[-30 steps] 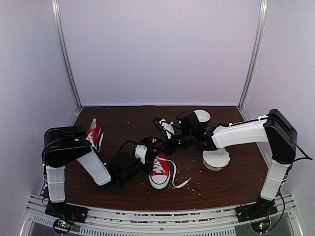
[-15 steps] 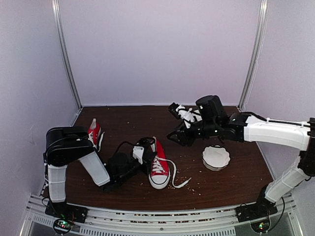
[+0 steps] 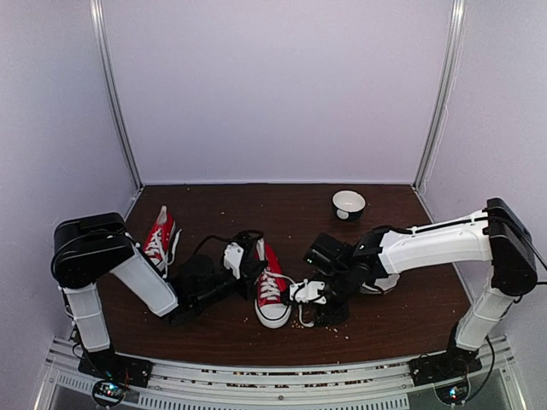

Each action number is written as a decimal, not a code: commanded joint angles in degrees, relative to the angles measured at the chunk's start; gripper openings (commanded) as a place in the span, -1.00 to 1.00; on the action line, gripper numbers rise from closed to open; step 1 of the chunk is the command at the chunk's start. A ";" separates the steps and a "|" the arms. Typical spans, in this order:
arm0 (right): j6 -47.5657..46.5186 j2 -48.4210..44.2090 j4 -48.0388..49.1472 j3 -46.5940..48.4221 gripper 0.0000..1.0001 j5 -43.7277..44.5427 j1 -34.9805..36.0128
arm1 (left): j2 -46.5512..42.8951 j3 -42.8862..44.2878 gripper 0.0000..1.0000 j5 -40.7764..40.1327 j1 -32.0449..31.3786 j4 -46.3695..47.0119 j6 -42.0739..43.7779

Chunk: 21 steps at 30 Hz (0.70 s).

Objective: Tie the shoes
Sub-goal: Pass from the right arm to the left, then pick up the half-tied shoelace from the center of the board.

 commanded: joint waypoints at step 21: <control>1.29 3.94 -2.36 4.83 -1.00 1.65 -4.09 | 0.51 -1.79 -1.00 5.23 3.51 5.00 0.42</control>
